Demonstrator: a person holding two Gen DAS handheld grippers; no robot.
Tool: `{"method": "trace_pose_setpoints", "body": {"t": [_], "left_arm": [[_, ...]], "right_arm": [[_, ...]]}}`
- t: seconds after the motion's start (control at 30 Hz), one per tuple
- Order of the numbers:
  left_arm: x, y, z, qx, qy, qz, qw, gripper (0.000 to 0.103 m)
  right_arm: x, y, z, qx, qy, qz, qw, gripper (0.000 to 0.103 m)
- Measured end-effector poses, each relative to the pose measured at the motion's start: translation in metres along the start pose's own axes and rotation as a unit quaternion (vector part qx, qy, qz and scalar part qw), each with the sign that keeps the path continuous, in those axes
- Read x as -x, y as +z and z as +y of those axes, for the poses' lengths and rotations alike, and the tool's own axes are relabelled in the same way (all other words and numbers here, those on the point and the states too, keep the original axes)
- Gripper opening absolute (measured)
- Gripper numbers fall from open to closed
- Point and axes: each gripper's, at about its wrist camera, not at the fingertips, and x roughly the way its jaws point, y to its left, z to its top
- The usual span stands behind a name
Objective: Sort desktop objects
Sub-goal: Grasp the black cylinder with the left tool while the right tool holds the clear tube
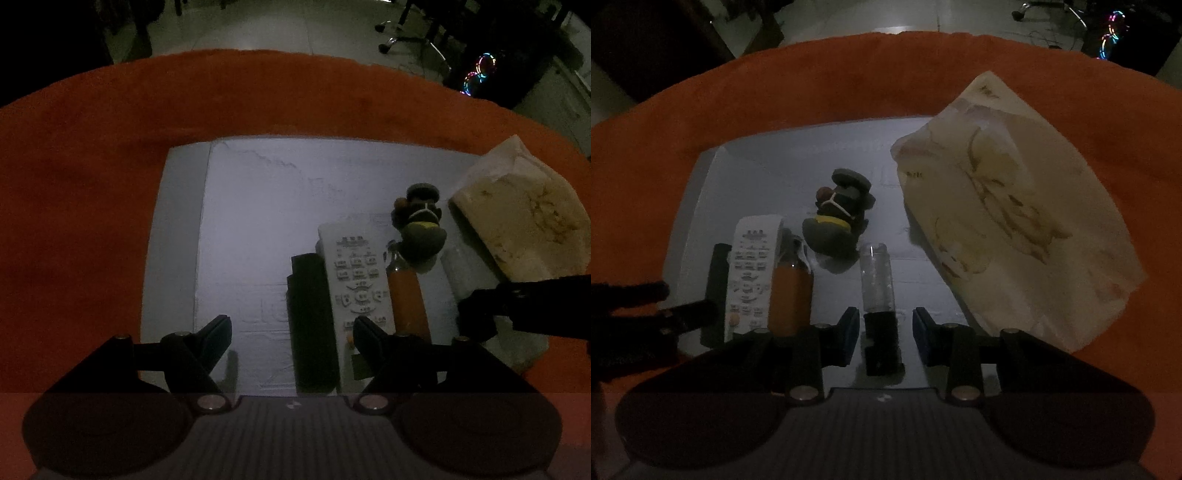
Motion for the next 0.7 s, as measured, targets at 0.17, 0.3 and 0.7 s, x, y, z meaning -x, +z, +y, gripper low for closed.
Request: {"method": "trace_pose_setpoints", "body": {"t": [0.17, 0.3, 0.7], "left_arm": [[-0.008, 0.004, 0.002, 0.000, 0.002, 0.008, 1.0000, 0.049], [-0.015, 0.003, 0.004, 0.011, -0.006, 0.016, 0.9998, 0.050], [-0.028, 0.008, 0.008, 0.039, -0.049, 0.026, 0.9977, 0.027]], "right_arm": [[-0.003, 0.000, 0.000, 0.006, -0.006, -0.003, 1.000, 0.036], [-0.004, -0.001, -0.001, 0.009, -0.006, -0.002, 1.000, 0.036], [-0.009, -0.003, -0.003, 0.023, -0.012, -0.005, 1.000, 0.033]]}}
